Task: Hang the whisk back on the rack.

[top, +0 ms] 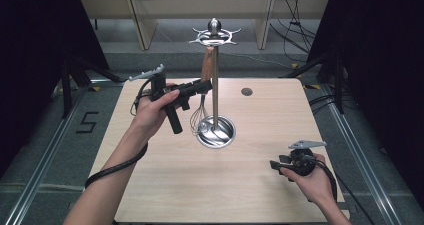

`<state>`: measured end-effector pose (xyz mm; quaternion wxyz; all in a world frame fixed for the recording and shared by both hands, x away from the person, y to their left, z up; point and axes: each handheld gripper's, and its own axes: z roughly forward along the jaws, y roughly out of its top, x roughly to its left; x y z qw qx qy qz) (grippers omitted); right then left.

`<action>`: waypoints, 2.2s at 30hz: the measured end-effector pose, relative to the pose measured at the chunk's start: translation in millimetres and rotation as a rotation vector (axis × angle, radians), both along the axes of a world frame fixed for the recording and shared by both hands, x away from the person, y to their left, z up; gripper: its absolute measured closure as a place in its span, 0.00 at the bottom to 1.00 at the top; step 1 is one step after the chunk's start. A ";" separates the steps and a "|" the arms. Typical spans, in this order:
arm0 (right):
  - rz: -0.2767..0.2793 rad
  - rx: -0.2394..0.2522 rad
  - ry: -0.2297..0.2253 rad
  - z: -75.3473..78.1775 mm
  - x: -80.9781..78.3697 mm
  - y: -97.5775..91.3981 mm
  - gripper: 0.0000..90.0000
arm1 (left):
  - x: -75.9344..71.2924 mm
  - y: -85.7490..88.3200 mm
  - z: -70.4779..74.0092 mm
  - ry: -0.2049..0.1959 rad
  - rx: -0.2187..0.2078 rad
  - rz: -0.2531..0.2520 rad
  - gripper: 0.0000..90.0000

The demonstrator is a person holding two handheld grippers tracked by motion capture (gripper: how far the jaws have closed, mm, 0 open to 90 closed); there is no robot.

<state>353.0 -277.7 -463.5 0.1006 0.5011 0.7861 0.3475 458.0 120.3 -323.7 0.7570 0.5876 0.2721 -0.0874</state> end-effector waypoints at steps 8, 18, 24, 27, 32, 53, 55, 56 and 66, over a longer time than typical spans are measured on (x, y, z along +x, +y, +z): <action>0.001 -0.001 -0.003 -0.3 0.0 -0.1 0.58 | 0.0 -0.6 -0.3 0.003 0.005 0.010 0.67; 0.002 -0.002 -0.001 -0.6 0.0 -0.1 0.58 | -2.0 1.5 0.6 -0.026 0.046 0.070 0.57; 0.003 -0.002 0.006 -0.2 0.0 -0.3 0.58 | -10.1 5.6 4.6 -0.096 0.131 0.112 0.50; 0.003 -0.002 0.007 0.0 -0.1 -0.8 0.58 | -16.2 7.7 7.1 -0.131 0.180 0.129 0.48; -0.001 -0.003 -0.006 0.8 -0.5 -1.6 0.58 | -44.1 20.6 11.5 -0.238 0.368 0.241 0.44; -0.017 0.013 0.010 1.0 -1.5 -1.0 0.56 | -119.2 92.6 -69.7 -0.219 0.641 0.398 0.35; -0.010 0.003 0.001 1.1 -1.1 -1.6 0.56 | -120.9 94.7 -74.1 -0.212 0.648 0.400 0.35; -0.008 -0.001 -0.003 1.1 -1.0 -2.1 0.56 | -123.1 97.6 -79.6 -0.201 0.665 0.402 0.35; 0.005 -0.006 -0.032 -0.8 0.6 -3.0 0.56 | -139.9 122.8 -128.2 -0.099 0.790 0.422 0.34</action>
